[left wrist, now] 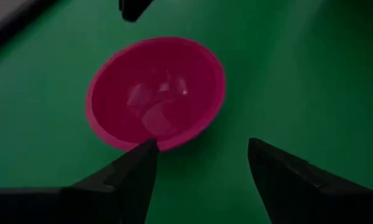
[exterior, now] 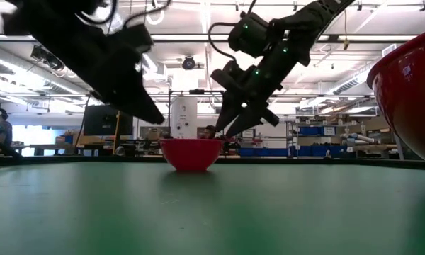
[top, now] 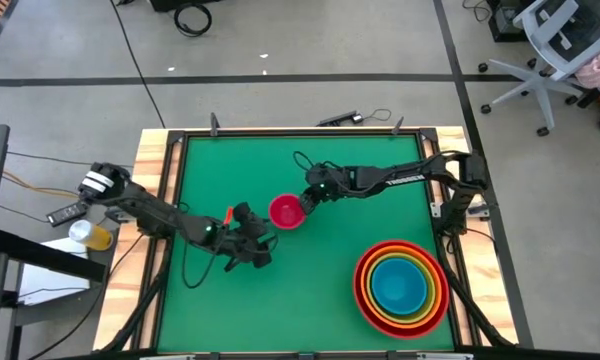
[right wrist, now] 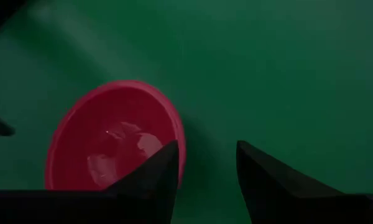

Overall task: Nest bowls inside each other
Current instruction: Stack the pink bowl on top of the blue bowl

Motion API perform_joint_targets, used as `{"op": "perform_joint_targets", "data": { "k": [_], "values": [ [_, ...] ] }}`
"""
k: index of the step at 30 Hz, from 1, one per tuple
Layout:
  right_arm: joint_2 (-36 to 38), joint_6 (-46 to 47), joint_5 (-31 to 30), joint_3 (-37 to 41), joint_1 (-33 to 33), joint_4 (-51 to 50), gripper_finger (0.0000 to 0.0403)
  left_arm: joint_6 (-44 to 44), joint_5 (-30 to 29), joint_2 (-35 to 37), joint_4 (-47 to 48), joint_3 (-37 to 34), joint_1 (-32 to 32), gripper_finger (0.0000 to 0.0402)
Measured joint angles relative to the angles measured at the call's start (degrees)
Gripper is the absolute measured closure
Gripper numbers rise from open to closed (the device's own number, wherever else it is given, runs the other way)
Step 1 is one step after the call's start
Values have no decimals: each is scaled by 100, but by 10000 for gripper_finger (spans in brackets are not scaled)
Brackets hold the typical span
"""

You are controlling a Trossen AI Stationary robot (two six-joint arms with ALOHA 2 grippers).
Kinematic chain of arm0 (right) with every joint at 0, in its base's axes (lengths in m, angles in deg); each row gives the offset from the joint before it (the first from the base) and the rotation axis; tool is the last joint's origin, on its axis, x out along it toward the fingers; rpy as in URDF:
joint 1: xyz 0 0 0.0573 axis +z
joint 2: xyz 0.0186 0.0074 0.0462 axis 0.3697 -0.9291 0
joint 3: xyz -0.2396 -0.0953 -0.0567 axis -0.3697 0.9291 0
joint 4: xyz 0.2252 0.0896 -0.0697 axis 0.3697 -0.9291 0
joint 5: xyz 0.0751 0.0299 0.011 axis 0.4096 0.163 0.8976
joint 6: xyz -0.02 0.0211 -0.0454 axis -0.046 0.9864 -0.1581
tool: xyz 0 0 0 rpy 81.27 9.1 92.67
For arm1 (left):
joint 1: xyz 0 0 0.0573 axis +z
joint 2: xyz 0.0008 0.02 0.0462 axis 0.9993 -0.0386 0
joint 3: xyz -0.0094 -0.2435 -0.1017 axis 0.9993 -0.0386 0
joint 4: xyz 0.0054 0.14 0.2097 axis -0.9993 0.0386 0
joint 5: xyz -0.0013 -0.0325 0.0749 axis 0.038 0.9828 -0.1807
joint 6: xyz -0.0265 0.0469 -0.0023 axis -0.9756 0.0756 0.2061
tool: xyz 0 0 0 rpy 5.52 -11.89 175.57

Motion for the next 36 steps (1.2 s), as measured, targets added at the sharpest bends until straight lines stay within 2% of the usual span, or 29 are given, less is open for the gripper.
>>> {"op": "perform_joint_targets", "data": {
  "k": [6,15,21,25,27,32,36],
  "values": [
    [-138,-11,-5,34,110,115,238,24,221,-523,-116,0,366,148],
    [-364,-270,343,33,193,99,245,524,696,-1102,-1208,-2,617,148],
    [-379,-274,220,37,194,-260,296,656,760,-1202,-1432,9,646,148],
    [-333,-442,289,39,191,-486,362,632,893,-1216,-1473,9,644,148],
    [-120,-596,303,21,196,-695,383,614,891,-1200,-1454,4,593,148],
    [815,-739,310,43,330,-1672,369,621,889,-895,-1238,7,440,148],
    [1746,-798,434,38,655,-2722,382,620,673,-502,-971,9,287,148]
  ]
}}
